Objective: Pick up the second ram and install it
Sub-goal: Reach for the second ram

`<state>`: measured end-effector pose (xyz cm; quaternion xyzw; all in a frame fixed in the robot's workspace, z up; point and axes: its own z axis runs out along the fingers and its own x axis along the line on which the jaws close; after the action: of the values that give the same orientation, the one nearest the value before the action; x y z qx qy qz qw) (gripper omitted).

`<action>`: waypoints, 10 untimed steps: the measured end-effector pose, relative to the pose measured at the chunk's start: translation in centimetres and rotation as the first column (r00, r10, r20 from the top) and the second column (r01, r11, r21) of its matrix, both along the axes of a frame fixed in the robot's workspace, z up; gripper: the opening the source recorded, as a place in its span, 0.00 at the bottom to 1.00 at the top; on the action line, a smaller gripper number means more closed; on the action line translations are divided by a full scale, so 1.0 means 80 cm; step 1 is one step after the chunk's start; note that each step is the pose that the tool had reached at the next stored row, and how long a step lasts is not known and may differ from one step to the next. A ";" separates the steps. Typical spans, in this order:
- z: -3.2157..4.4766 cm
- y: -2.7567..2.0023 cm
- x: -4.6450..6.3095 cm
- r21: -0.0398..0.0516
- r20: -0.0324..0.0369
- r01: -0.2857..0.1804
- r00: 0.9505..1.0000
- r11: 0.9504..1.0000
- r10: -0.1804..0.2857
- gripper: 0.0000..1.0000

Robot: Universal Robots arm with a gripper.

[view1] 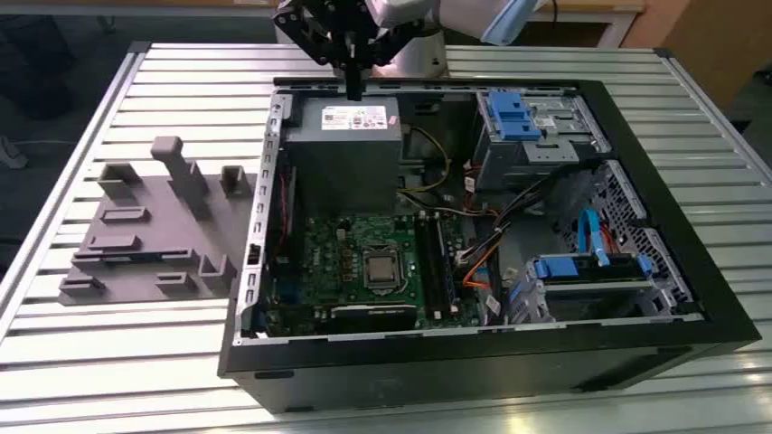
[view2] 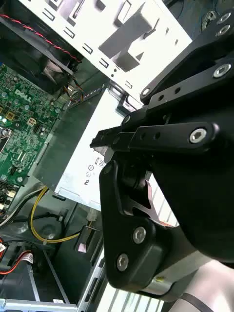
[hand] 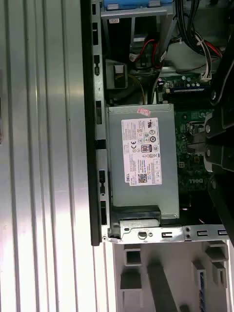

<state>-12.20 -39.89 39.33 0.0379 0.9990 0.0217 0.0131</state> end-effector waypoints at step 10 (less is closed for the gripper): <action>-0.0001 0.0000 -0.003 0.000 0.000 0.000 1.000 1.000 0.000 0.11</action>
<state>-12.43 -39.90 39.32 0.0379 0.9990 0.0217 0.0131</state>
